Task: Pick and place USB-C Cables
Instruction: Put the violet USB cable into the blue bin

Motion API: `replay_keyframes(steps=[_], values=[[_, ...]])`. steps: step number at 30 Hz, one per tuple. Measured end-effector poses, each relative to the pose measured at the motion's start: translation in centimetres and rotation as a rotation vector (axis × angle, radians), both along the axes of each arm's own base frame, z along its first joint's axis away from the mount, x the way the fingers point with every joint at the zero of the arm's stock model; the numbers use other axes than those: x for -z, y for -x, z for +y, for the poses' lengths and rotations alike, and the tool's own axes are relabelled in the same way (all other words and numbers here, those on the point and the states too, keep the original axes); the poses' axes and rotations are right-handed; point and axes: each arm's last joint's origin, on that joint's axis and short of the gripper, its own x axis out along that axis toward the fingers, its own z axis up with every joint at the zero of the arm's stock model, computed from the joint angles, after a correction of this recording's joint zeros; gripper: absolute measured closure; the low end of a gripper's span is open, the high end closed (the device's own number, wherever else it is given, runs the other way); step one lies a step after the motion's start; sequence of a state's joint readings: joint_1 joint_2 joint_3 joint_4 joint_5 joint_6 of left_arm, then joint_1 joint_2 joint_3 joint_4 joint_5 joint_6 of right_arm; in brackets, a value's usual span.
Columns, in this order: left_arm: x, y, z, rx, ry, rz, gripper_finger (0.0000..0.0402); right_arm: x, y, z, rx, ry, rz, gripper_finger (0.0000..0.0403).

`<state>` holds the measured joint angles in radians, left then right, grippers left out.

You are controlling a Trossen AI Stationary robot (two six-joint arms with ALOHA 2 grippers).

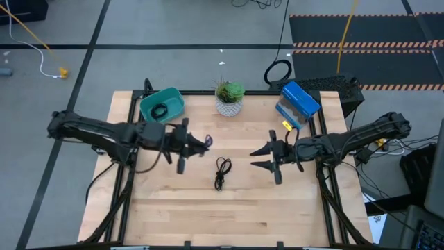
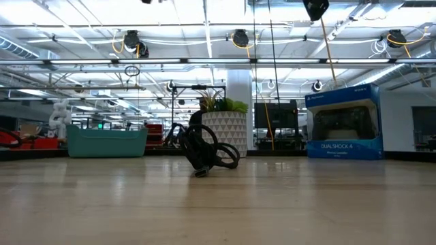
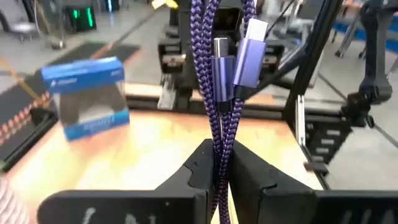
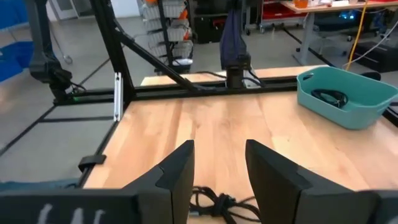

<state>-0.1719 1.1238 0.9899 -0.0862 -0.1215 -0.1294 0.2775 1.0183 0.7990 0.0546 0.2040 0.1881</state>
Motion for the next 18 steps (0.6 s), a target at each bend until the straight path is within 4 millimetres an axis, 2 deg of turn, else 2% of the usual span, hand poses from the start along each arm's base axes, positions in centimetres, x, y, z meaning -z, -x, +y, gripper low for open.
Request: replay_keyframes(steps=[4,9,13,18], values=[[-2.4,1.4,0.3,-0.023,0.017,0.115,0.0376,0.0,0.1,0.0,-0.009,0.042,0.002,0.0268],[-5.3,2.4,0.5,-0.041,0.008,0.243,0.0367,0.0,0.0,0.0,-0.016,0.068,0.001,0.0268],[-6.5,3.0,0.6,-0.056,0.015,0.350,0.0363,0.0,0.0,0.0,-0.016,0.070,0.001,0.0268],[-6.3,3.9,0.8,-0.087,0.041,0.497,0.0371,0.0,0.0,0.0,-0.021,0.088,0.001,0.0268]])
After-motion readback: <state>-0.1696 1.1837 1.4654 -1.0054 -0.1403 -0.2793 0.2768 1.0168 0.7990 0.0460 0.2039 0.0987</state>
